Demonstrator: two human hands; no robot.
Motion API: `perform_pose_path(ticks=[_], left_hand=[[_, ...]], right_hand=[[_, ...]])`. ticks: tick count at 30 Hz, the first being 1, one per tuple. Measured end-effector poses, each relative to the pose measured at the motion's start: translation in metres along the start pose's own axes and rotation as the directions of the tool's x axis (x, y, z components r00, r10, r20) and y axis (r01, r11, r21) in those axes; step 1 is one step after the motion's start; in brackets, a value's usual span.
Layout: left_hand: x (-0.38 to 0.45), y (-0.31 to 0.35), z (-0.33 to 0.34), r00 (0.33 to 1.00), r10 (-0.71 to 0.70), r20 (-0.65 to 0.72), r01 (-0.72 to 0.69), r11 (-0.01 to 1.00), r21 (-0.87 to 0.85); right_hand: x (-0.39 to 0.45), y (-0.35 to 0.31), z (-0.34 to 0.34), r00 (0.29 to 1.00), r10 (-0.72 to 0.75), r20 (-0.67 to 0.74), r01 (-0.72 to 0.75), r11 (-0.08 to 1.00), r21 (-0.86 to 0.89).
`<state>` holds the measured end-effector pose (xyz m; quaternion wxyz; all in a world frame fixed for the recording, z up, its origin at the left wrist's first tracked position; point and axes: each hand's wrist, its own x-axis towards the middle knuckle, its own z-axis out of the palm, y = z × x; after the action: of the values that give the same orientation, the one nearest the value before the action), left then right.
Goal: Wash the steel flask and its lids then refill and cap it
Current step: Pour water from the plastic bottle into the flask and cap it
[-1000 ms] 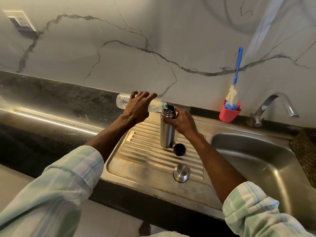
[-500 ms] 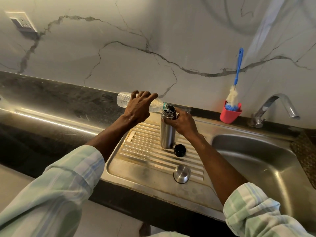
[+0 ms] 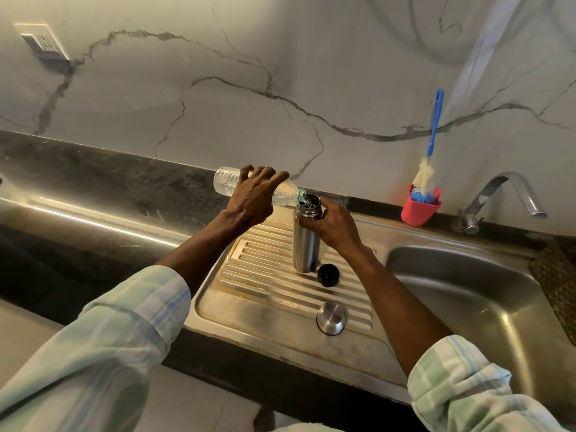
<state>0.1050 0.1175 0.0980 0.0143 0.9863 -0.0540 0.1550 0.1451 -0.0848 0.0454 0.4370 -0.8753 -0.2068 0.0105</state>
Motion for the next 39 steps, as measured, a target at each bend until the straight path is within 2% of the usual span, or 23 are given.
perform_pose_path(ticks=[39], left_hand=[[0.0008,0.0019,-0.0044,1.0,0.018,-0.011,-0.017,0.999,0.047]], right_hand=[[-0.0042,-0.0058,-0.0027,1.0,-0.006,0.001,0.006,1.0,-0.012]])
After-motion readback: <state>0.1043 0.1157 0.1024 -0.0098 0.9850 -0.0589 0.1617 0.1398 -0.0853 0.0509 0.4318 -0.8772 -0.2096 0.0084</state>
